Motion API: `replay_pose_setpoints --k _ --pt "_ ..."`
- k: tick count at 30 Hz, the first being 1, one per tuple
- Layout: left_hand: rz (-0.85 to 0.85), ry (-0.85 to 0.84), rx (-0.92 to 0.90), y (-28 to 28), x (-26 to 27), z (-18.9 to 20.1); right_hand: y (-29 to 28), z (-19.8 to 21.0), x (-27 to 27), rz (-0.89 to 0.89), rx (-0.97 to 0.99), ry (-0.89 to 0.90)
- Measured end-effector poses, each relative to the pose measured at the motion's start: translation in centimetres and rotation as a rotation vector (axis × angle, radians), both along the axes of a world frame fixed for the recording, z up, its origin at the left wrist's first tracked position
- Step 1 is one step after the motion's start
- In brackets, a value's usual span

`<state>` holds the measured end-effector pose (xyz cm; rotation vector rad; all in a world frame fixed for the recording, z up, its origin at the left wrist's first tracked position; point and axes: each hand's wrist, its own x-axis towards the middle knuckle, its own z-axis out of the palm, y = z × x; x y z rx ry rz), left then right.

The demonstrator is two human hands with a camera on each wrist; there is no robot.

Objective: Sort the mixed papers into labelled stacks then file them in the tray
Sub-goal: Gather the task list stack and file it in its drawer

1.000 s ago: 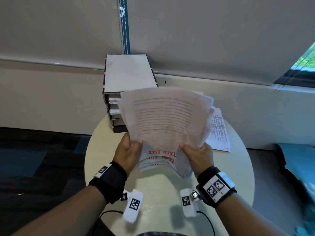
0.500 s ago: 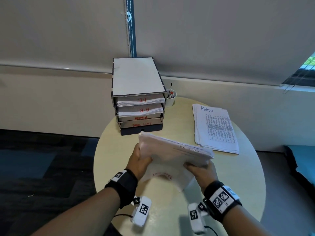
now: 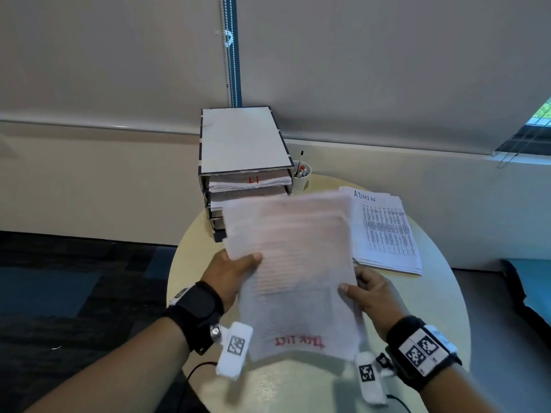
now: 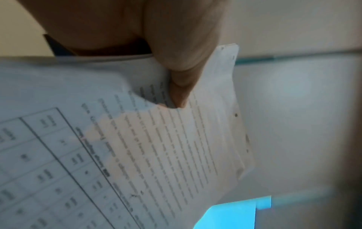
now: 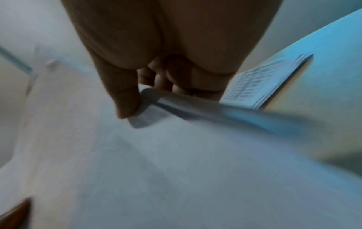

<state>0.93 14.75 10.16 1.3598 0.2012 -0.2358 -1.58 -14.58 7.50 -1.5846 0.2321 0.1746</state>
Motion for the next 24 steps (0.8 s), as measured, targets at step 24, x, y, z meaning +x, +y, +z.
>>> replay_pose_setpoints --k 24 --pt "-0.249 0.197 -0.172 7.1 -0.5 -2.0 -2.5 3.1 -1.1 0.010 0.043 0.104"
